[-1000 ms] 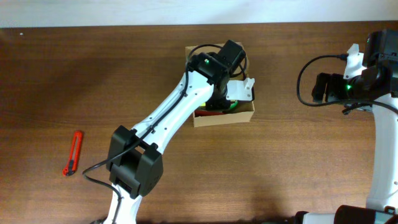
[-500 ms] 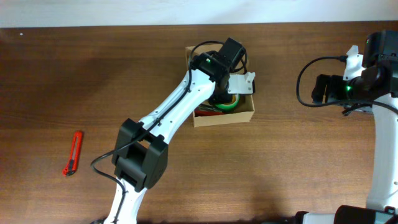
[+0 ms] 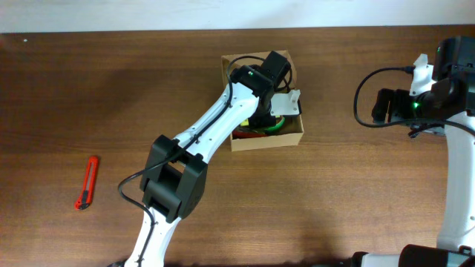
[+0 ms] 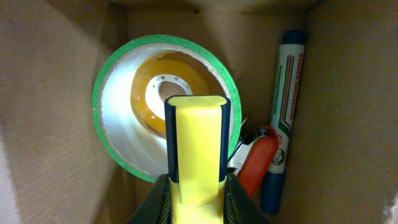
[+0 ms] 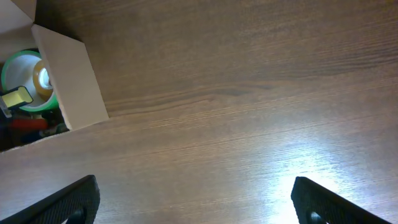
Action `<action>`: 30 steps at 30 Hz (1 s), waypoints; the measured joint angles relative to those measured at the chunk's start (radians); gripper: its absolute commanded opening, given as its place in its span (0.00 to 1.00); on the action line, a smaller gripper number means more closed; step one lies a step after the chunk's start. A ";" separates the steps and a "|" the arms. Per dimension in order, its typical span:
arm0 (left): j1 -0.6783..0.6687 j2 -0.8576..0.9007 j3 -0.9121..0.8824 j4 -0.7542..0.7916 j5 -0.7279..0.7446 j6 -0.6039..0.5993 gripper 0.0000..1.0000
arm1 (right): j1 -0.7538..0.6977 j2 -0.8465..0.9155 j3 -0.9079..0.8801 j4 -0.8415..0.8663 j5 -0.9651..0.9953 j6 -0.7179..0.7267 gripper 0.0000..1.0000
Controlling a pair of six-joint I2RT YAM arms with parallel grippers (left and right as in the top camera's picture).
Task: Pack container
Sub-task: 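Carry the yellow highlighter into the box with the left gripper, release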
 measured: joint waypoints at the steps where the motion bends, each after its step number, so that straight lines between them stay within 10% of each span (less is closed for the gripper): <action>1: 0.000 0.000 0.000 -0.003 0.005 0.000 0.01 | 0.000 0.000 0.000 0.000 0.000 0.000 0.99; 27: -0.034 0.030 0.000 -0.021 0.073 -0.001 0.01 | 0.000 0.000 0.000 0.000 0.000 0.000 0.99; 30: -0.034 0.047 0.003 -0.016 0.076 -0.001 0.18 | 0.000 0.000 0.000 0.000 0.000 0.000 0.99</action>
